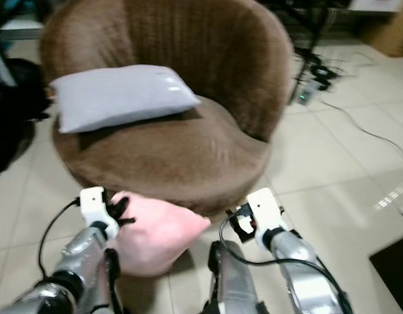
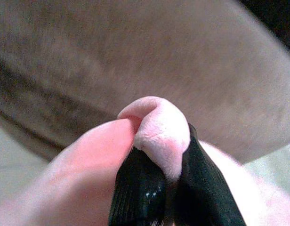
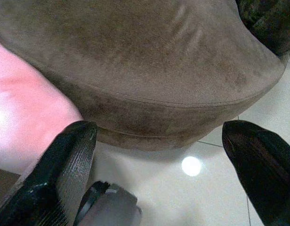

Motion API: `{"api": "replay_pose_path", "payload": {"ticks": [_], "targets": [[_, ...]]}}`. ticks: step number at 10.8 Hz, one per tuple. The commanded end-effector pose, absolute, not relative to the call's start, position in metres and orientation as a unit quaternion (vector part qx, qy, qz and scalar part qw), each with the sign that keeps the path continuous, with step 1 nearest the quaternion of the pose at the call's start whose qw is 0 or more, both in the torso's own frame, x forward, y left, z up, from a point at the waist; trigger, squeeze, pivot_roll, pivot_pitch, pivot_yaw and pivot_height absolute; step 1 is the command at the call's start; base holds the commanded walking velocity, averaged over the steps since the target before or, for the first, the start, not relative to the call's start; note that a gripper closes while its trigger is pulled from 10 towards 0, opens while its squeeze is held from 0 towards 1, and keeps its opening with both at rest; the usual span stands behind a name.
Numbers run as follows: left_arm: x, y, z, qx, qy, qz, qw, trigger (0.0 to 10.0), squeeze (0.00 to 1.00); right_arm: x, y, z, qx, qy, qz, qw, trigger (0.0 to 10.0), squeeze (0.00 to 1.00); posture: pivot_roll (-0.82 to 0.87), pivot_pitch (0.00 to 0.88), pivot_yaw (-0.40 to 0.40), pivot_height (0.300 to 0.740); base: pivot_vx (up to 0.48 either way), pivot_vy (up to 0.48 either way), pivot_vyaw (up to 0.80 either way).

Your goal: Move the pillow to the sofa from floor

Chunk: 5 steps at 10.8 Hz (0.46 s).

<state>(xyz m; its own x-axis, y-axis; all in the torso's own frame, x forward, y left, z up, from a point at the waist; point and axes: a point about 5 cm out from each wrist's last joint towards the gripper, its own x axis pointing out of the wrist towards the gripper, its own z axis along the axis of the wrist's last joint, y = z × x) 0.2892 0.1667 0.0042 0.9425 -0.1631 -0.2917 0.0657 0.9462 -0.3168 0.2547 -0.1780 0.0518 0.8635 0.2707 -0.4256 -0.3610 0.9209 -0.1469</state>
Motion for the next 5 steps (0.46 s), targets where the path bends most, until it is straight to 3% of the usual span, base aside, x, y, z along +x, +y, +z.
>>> {"api": "replay_pose_path", "payload": {"ticks": [1,2,4,5], "targets": [[0.298,0.165,0.021,-0.152,0.100,-0.070,0.981,0.0,0.00,0.258,-0.185,0.052,-0.111,0.197,0.139,0.964,10.0,0.00,-0.05,0.000,-0.015,0.527,0.000,0.000,0.00],[0.295,0.151,0.046,-0.140,0.017,-0.103,0.985,0.0,0.00,0.263,-0.183,0.048,-0.099,0.202,0.126,0.966,10.0,0.00,-0.03,0.000,-0.005,0.527,0.000,0.000,0.00],[0.283,0.138,0.074,-0.142,-0.045,-0.130,0.980,0.0,0.00,0.268,-0.179,0.050,-0.083,0.183,0.127,0.971,10.0,0.00,0.00,0.000,-0.009,0.542,0.000,0.000,0.00],[0.272,0.139,0.100,-0.104,-0.092,-0.129,0.982,0.0,0.00,0.275,-0.175,0.055,-0.073,0.165,0.122,0.976,10.0,0.00,0.01,0.000,-0.015,0.557,0.000,0.000,0.00]]}}
